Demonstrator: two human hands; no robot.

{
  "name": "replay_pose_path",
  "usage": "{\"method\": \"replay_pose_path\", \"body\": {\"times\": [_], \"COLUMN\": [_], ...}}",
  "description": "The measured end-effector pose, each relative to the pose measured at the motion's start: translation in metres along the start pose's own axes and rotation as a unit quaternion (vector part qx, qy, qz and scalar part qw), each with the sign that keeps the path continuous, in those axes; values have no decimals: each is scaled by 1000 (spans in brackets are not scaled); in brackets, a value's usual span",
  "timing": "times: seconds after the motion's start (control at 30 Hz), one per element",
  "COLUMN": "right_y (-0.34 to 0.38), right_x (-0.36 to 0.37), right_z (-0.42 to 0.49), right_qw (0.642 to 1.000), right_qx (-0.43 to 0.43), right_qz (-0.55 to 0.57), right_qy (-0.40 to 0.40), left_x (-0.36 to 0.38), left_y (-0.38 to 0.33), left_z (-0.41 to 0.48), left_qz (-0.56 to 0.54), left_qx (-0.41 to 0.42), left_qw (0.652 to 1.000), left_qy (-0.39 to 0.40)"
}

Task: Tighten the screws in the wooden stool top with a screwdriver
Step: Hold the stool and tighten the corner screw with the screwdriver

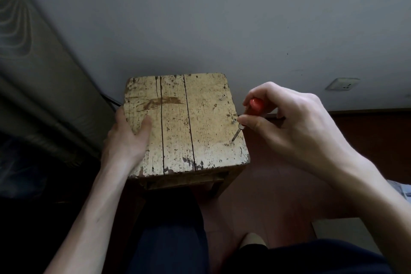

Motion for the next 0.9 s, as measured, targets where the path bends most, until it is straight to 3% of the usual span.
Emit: {"method": "replay_pose_path", "body": {"times": [0.2,0.43,0.67,0.9], "right_y": [8,11,-2,-3], "right_x": [6,7,-10,-5], "right_z": [1,-3,-5,-2], "right_qw": [998,994,997,999], "right_qx": [27,23,-16,-16], "right_qz": [-10,-104,-24,23], "right_qy": [-51,-29,69,34], "left_x": [0,-1,0,0], "left_y": [-1,1,0,-1], "left_z": [0,0,0,-2], "left_qz": [4,-2,-7,0], "left_qx": [-2,-5,-3,-1], "left_qw": [1000,1000,1000,1000], "left_qy": [3,-3,-4,-2]}}
Point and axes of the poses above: each hand's wrist, its own z-axis towards the middle knuckle, its own x-axis out of the palm, y = z × x, the point moved 2 cm from there along z, towards the middle knuckle, and after that the axes turned 13 degrees about y, right-handed, at the moved point
